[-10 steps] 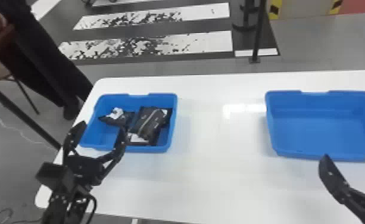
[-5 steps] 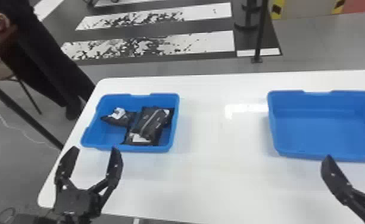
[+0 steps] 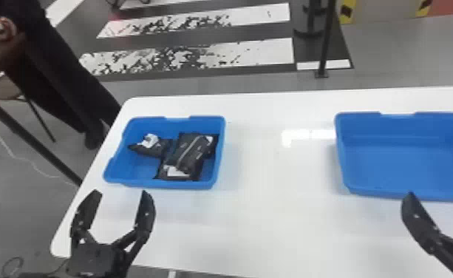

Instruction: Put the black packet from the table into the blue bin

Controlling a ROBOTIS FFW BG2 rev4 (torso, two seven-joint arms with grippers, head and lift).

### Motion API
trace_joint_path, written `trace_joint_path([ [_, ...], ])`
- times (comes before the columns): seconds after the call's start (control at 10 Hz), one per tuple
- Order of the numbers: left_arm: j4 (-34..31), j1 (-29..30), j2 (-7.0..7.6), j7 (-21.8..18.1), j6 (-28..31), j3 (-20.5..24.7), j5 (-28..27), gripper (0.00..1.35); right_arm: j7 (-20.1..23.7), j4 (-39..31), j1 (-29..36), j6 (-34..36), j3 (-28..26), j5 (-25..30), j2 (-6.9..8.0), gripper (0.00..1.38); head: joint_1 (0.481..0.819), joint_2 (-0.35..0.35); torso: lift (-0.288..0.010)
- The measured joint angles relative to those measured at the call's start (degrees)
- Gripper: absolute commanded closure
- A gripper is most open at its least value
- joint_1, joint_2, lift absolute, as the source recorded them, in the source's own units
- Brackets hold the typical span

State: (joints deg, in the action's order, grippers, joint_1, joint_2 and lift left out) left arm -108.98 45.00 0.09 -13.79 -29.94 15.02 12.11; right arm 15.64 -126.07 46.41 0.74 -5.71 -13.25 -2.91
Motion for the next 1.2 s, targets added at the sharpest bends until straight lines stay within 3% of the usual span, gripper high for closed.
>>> trace_joint_path([
  [1.2,-0.09,0.42,0.00,0.75,-0.97,-0.39,0.51,0.13,0.00,-0.43,-0.01,-0.04,0.00,-0.12,0.01,0.14,0.695,0.202,-0.110],
])
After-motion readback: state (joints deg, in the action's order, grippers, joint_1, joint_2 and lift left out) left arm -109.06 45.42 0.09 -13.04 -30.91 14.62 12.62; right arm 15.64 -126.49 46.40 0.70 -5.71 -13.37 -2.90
